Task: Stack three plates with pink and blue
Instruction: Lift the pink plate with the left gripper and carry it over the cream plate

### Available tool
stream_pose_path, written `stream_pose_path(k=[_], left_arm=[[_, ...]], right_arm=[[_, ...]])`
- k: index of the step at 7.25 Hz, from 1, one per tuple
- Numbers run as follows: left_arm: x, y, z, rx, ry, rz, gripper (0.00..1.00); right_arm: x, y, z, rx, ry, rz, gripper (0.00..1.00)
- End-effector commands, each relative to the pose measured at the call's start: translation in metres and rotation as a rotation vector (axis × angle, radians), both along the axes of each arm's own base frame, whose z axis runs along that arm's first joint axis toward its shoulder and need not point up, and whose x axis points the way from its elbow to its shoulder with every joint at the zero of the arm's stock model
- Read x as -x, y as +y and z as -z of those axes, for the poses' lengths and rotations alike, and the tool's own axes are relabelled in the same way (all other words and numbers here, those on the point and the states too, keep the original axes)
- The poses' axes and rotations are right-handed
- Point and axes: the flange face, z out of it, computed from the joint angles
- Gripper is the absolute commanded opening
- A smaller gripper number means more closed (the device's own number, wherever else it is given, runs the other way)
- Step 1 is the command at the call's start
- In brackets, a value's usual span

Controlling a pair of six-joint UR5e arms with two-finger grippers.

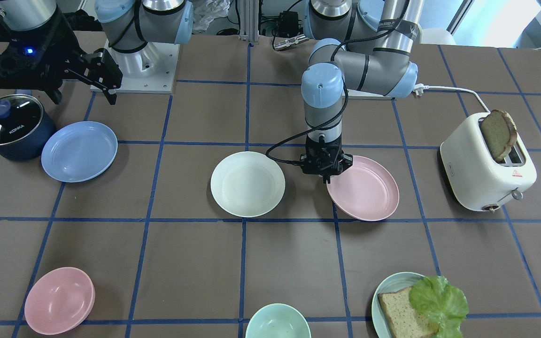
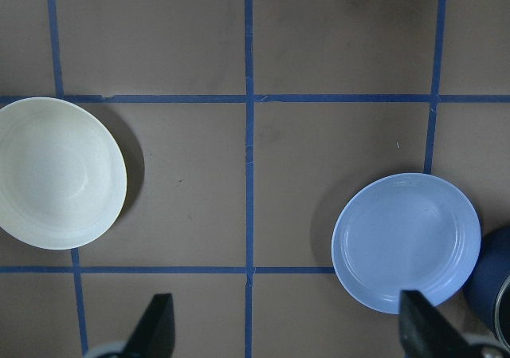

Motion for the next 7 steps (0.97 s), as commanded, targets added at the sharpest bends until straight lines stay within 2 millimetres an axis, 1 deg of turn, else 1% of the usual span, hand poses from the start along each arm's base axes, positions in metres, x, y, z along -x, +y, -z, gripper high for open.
stream_pose_path(k=[1,2,3,4,5,6,7], left_arm=[[0.048,-0.002,-0.029,0.067,0.024,0.053,0.0],[0.066,-0.002,-0.04,0.081,0.036,0.057,0.0],[0.086,0.002,-0.05,0.073,0.036,0.066,0.0],[0.11,0.014,-0.064,0.08,-0.022,0.099,0.0],[0.13,0.018,-0.069,0.089,-0.037,0.11,0.0],[0.143,0.016,-0.069,0.094,-0.013,0.091,0.0],[0.162,0.015,-0.063,0.076,0.031,0.098,0.0]], right_arm=[[0.0,0.0,-0.001,0.003,0.001,0.0,1.0],[0.0,0.0,-0.001,0.001,0.002,-0.002,1.0],[0.0,0.0,0.0,0.0,0.004,0.0,1.0],[0.001,0.0,-0.001,0.001,0.014,-0.004,1.0],[0.002,0.0,0.0,-0.001,0.02,-0.004,1.0],[0.001,0.0,0.0,-0.001,0.02,-0.004,1.0],[0.002,0.0,0.0,-0.001,0.02,-0.002,1.0]])
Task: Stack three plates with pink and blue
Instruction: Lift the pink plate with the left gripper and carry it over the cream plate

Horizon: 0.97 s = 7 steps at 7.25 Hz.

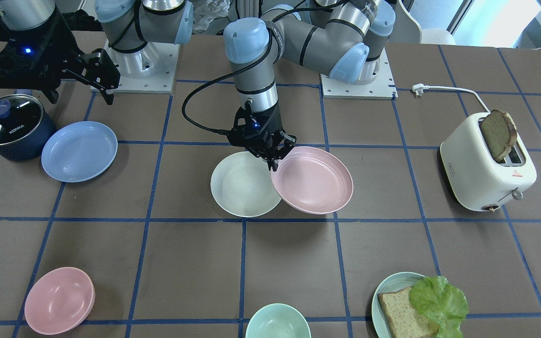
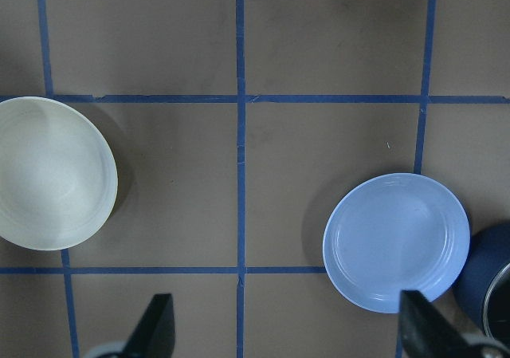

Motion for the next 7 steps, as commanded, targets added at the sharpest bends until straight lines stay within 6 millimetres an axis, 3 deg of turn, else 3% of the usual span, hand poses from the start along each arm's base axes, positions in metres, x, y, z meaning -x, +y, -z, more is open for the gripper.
stream_pose_path(k=[1,4,6,7], left_arm=[[0.041,-0.003,0.01,-0.02,0.043,0.026,0.0],[0.101,-0.012,0.029,-0.015,0.055,0.054,0.0],[0.117,-0.006,0.063,-0.049,0.014,0.033,0.0],[0.114,-0.002,0.066,-0.087,-0.014,-0.009,0.0]], right_arm=[[0.0,0.0,0.0,0.0,0.001,-0.001,1.0],[0.0,0.0,-0.002,0.005,0.009,-0.002,1.0],[0.002,0.0,0.001,-0.001,0.015,-0.001,1.0],[0.003,0.0,0.001,-0.001,0.016,-0.001,1.0]])
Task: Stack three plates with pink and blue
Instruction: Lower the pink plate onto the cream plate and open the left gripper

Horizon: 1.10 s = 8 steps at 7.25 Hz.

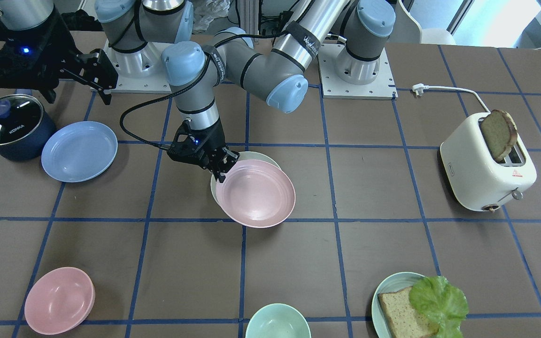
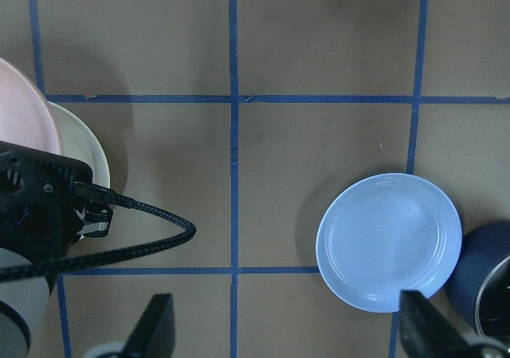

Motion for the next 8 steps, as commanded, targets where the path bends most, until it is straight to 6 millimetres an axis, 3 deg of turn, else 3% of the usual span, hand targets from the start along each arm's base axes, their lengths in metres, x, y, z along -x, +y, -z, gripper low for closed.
stream_pose_path(k=[1,3,4,6,8], left_arm=[[-0.001,0.012,0.002,-0.058,-0.05,-0.054,0.0],[0.011,0.009,0.006,-0.054,-0.029,-0.154,0.0],[0.018,0.01,-0.001,-0.086,-0.058,-0.197,0.0],[0.023,0.008,-0.014,-0.121,-0.093,-0.222,0.0],[0.027,0.004,0.005,-0.134,-0.102,-0.226,0.0]], right_arm=[[0.0,0.0,0.002,-0.004,0.003,0.0,1.0],[0.002,-0.001,0.002,0.001,0.007,-0.002,1.0],[0.014,-0.01,0.014,-0.027,0.009,0.0,1.0],[0.074,-0.025,0.037,-0.084,-0.017,-0.052,1.0],[0.1,-0.02,0.083,-0.163,-0.062,-0.191,1.0]])
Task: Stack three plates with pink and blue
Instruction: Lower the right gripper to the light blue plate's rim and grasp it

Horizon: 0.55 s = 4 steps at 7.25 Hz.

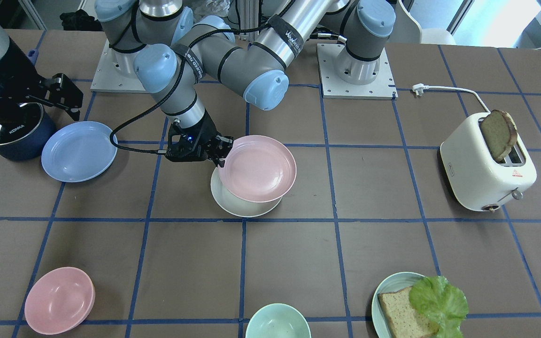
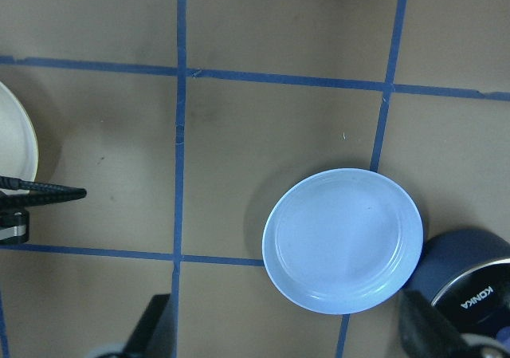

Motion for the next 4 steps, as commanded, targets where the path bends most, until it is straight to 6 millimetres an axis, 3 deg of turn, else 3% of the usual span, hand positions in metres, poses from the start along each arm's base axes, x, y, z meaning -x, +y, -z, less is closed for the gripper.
stream_pose_path(k=[1,3,4], left_arm=[[0.004,-0.004,0.021,-0.014,-0.016,-0.018,0.0],[0.025,-0.023,0.01,-0.002,0.041,-0.049,0.0],[0.027,-0.025,0.016,-0.006,0.031,-0.049,0.0]], right_arm=[[0.042,0.003,0.05,-0.049,-0.048,-0.115,1.0],[0.07,0.006,0.124,-0.059,-0.031,-0.251,1.0],[0.078,0.016,0.152,-0.058,-0.004,-0.34,1.0]])
